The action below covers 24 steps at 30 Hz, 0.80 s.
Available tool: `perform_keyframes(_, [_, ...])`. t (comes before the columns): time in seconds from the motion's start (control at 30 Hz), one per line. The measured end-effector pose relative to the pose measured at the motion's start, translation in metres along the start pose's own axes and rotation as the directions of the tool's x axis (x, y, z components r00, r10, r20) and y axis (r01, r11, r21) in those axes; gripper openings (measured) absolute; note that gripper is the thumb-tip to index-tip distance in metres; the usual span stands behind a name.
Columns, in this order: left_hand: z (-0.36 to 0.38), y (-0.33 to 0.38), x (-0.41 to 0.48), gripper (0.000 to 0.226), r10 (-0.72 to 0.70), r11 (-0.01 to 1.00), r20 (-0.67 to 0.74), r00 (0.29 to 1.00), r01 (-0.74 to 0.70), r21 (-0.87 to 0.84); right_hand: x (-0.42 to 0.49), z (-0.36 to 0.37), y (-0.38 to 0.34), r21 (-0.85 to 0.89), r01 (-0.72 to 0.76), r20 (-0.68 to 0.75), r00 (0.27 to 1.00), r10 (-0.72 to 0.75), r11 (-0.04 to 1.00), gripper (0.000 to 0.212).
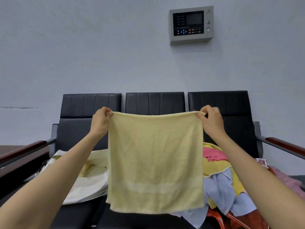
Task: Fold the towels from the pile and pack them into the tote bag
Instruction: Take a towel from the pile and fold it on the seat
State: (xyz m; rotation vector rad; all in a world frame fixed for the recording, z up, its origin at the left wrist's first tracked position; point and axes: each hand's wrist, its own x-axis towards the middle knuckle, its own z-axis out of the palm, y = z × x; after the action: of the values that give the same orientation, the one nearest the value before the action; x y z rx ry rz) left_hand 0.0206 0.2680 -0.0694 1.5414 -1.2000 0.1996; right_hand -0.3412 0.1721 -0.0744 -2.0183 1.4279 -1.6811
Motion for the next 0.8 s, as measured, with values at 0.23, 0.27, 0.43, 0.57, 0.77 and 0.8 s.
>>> perform_keyframes(0.23, [0.030, -0.006, -0.015, 0.017, -0.216, 0.972, 0.167, 0.962, 0.228, -0.052, -0.006, 0.035, 0.017, 0.377, -0.419, 0.479, 0.852, 0.213, 0.826, 0.017])
perform_keyframes(0.27, [0.033, -0.009, -0.018, 0.020, -0.195, 0.974, 0.141, 0.971, 0.209, -0.090, -0.008, 0.038, 0.019, 0.427, -0.399, 0.422, 0.881, 0.211, 0.811, 0.020])
perform_keyframes(0.43, [0.030, -0.021, -0.027, 0.015, -0.158, 0.965, 0.028, 0.987, 0.160, -0.208, -0.014, 0.038, 0.022, 0.450, -0.286, 0.271, 0.946, 0.176, 0.846, 0.023])
perform_keyframes(0.57, [0.023, -0.028, -0.041, 0.014, -0.159, 0.965, -0.023, 0.987, 0.151, -0.213, -0.026, 0.034, 0.020, 0.385, -0.145, 0.190, 0.979, 0.076, 0.911, 0.012])
perform_keyframes(0.77, [0.009, -0.024, -0.049, 0.014, -0.178, 0.921, -0.130, 0.976, 0.118, -0.372, -0.033, 0.024, 0.013, 0.377, -0.047, 0.039, 0.999, 0.034, 0.925, 0.017])
perform_keyframes(0.8, [0.007, -0.023, -0.046, 0.015, -0.174, 0.917, -0.130, 0.976, 0.112, -0.384, -0.032, 0.024, 0.012, 0.378, -0.049, 0.030, 0.999, 0.041, 0.925, 0.016])
